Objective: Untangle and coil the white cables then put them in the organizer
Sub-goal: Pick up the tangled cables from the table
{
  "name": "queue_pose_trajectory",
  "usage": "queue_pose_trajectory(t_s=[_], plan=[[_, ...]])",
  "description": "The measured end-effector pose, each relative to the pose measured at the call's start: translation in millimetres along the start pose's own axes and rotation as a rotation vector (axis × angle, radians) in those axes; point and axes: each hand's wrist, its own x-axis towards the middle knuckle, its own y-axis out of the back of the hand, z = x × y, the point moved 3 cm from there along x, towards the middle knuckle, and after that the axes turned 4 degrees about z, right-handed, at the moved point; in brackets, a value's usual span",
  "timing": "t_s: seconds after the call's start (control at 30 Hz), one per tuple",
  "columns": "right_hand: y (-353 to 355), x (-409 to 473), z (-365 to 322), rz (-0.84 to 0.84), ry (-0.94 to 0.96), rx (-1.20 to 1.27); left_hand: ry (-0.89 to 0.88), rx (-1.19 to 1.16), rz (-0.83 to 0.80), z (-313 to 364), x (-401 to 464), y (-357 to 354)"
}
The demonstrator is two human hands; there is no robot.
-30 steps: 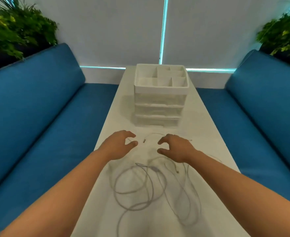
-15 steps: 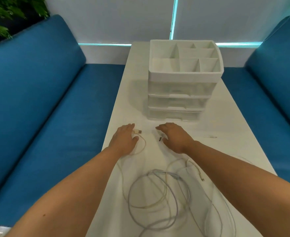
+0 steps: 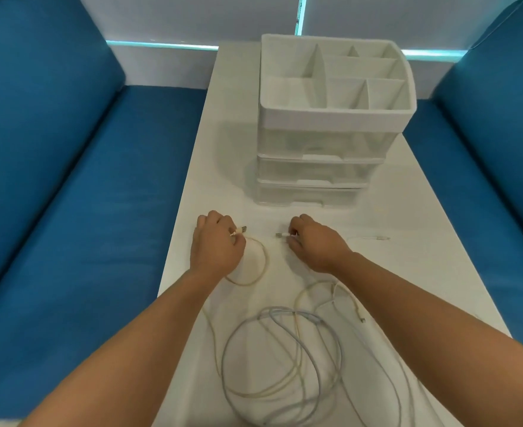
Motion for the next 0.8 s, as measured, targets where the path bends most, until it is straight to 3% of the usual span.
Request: queue_pose_trajectory(t_s=[0.17, 0.37, 0.47, 0.57, 0.8], plan=[[25.1, -7.3, -1.4, 0.052, -0.246, 0.245, 0.284, -0.388, 0.015, 15.6, -8.4, 23.2], [75.3, -36.2, -23.4, 0.136, -0.701, 1.162, 0.619, -0.926, -0.173, 44.6, -26.7, 58.2], [96.1, -56.0, -48.8, 0.199, -0.685, 1.412, 0.589, -1.173, -0.293, 81.3, -39.1, 78.9], [108.7, -80.0, -82.7, 0.179, -0.560, 1.524, 0.540, -1.250, -0.357, 120.2, -59.6, 91.1], [91.1, -126.5, -126.5, 0.450, -0.463, 1.386, 0.576, -1.315, -0.281, 143.6, -101.2, 98.6]])
